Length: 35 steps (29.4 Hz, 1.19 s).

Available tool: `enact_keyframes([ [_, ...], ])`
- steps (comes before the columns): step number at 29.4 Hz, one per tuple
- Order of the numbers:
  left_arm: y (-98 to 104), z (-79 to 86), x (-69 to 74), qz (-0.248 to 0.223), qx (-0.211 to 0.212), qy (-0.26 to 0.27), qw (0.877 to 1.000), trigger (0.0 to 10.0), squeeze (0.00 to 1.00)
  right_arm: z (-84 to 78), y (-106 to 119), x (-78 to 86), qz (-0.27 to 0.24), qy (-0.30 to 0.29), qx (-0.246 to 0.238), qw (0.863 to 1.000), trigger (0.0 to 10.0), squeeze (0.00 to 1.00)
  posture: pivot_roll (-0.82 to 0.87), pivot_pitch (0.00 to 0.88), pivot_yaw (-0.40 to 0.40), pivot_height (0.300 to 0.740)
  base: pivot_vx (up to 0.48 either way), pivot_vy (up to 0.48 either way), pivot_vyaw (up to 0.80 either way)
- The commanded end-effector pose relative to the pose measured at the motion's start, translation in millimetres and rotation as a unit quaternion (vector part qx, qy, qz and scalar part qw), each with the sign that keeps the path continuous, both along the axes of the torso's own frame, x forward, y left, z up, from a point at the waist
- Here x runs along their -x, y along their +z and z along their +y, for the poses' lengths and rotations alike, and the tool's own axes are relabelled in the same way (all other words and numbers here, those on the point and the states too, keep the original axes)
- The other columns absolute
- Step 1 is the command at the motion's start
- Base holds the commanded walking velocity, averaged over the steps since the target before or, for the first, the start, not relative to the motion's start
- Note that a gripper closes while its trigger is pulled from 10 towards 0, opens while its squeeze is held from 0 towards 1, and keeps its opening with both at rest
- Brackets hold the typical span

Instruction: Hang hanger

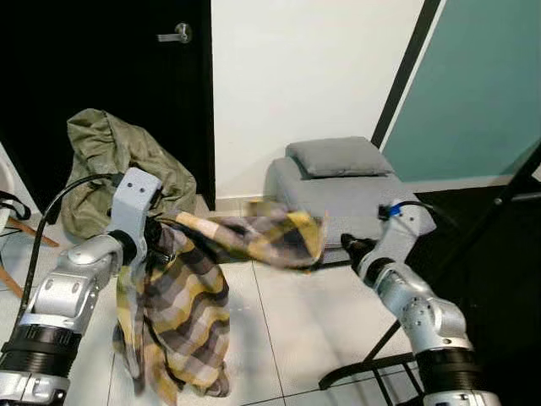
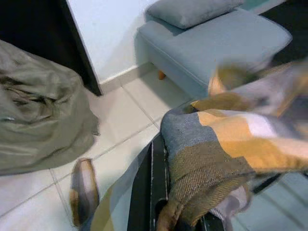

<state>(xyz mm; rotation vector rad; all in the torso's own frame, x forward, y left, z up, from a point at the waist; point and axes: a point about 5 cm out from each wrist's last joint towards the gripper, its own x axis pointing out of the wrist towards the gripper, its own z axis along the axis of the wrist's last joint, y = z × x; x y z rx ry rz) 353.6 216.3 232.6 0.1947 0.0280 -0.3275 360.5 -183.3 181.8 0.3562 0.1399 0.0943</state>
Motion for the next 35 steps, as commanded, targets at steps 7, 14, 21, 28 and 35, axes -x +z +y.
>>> enact_keyframes([
  [7,19,-8.2,7.1,0.022,0.041,-0.052,0.998,0.0,0.00,23.7,-18,8.6,0.056,0.097,0.045,0.993,10.0,0.00,0.04,0.136,-0.036,0.740,0.000,0.000,0.00],
  [14,40,0.4,-7.4,0.021,0.250,0.057,0.966,0.0,0.00,50.5,4,18.2,-0.048,0.208,0.056,0.975,10.0,0.00,0.04,0.140,-0.037,0.740,0.000,0.000,0.00],
  [21,58,8.9,-19.5,0.004,0.355,0.144,0.924,0.0,0.00,93.6,21,53.4,-0.148,0.391,0.124,0.900,10.0,0.00,0.04,0.145,-0.040,0.740,0.000,0.000,0.00],
  [28,100,-16.8,-33.8,0.007,0.415,0.136,0.900,0.0,0.00,128.9,20,85.9,-0.170,0.532,0.098,0.824,10.0,0.00,0.05,0.144,-0.045,0.740,0.000,0.000,0.00],
  [35,110,-30.6,-43.1,0.016,0.403,0.168,0.900,0.0,0.00,141.9,7,79.7,-0.178,0.513,0.172,0.822,10.0,0.00,0.05,0.141,-0.044,0.740,0.000,0.000,0.00],
])
